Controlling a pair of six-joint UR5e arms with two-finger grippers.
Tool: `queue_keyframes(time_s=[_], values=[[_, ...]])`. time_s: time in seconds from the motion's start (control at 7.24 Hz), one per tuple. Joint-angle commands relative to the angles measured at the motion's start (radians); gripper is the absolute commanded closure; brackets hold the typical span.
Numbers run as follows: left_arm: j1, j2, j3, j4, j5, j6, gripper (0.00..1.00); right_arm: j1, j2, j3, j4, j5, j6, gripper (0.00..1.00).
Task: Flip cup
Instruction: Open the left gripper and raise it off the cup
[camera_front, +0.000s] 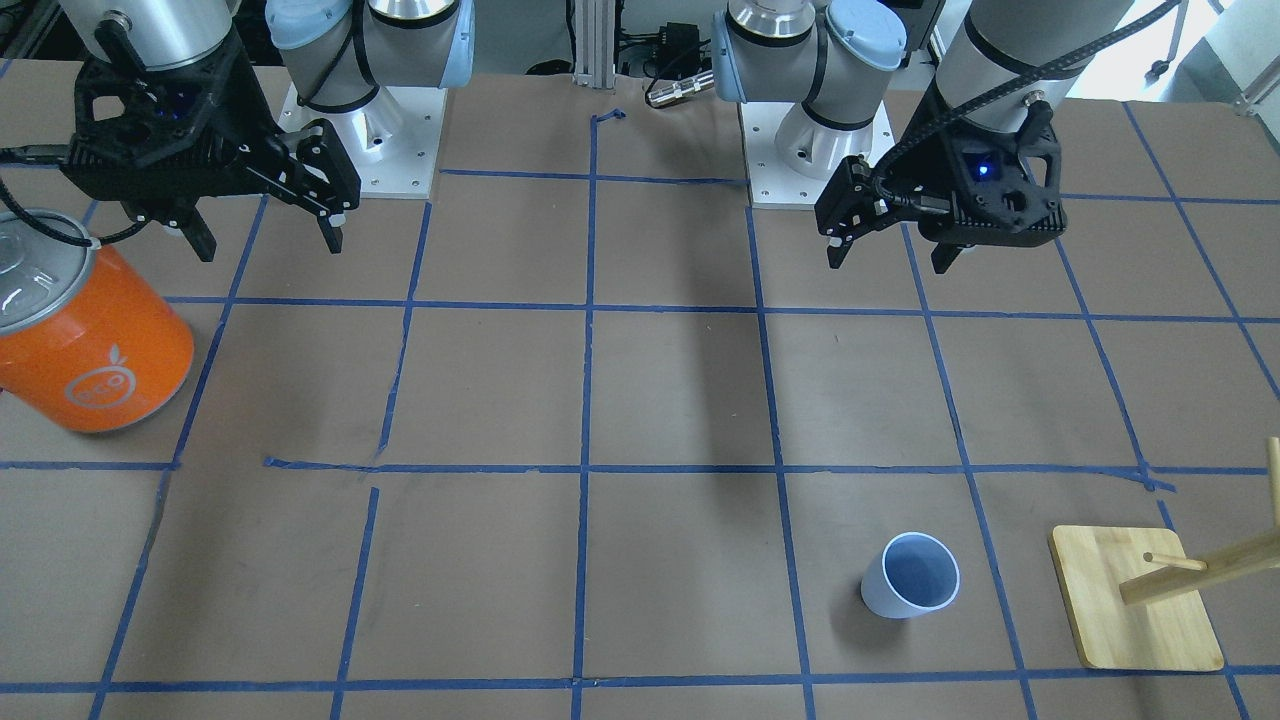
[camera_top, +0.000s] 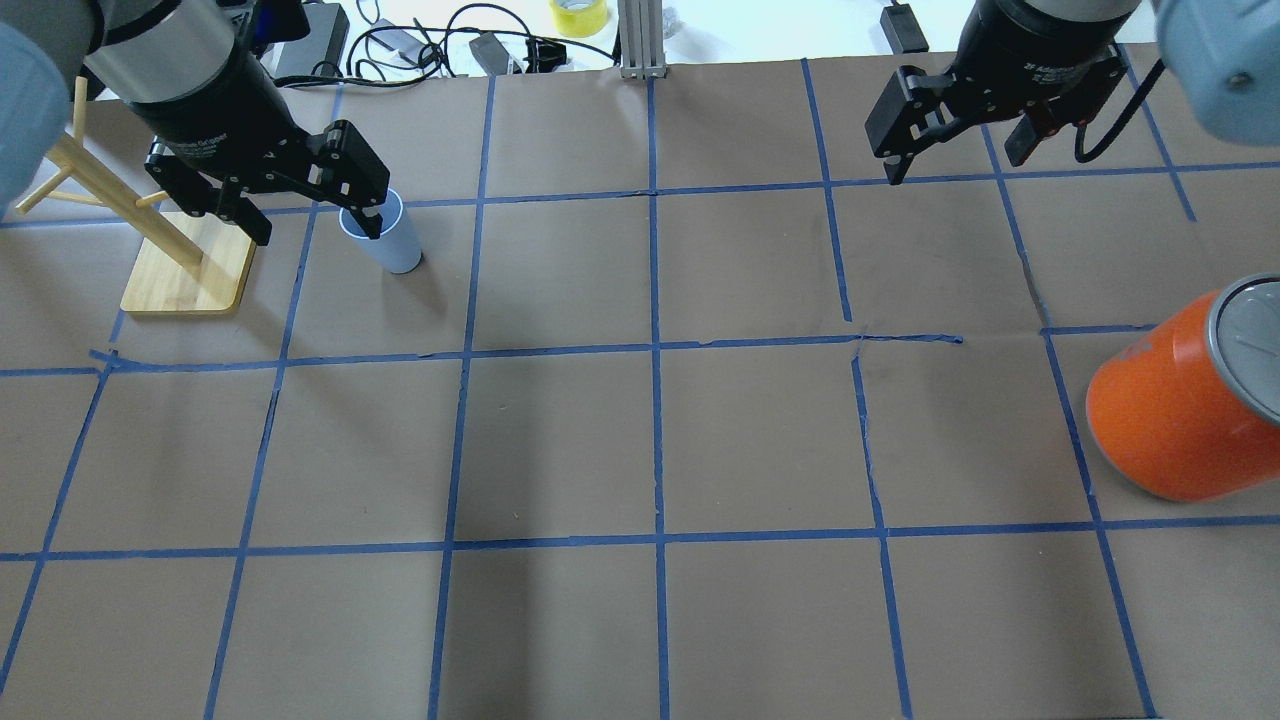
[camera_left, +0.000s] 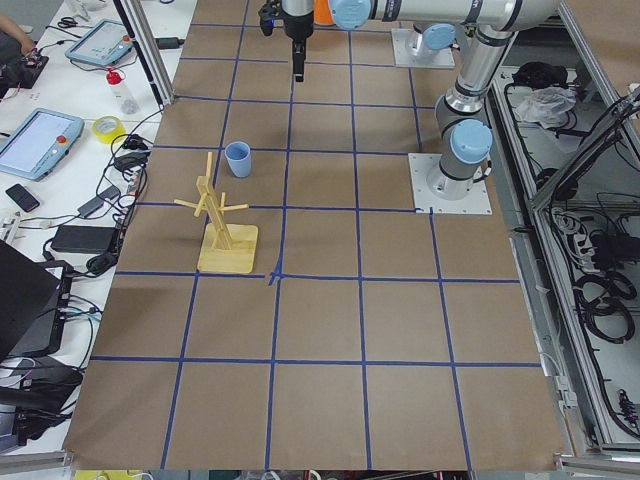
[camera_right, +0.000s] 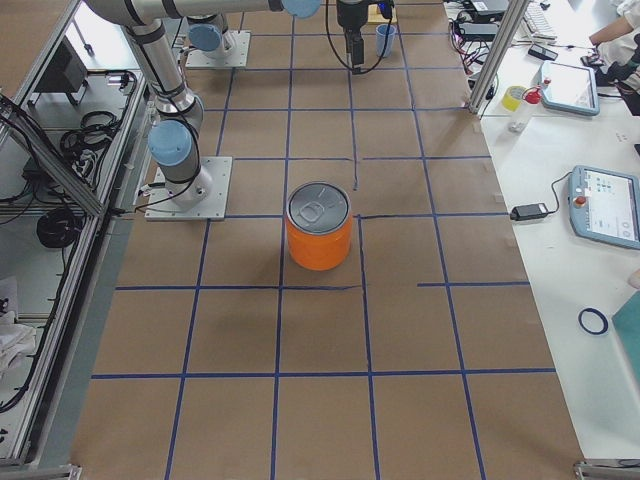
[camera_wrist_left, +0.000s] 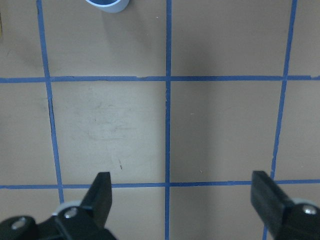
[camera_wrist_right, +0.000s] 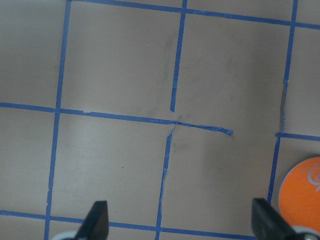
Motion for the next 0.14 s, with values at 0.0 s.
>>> queue_keyframes(time_s=[0.0], values=[[0.001, 0.001, -0.001, 0.000, 0.001, 0.002, 0.00, 0.000, 0.000, 0.000, 0.001, 0.000, 0.000, 0.00]])
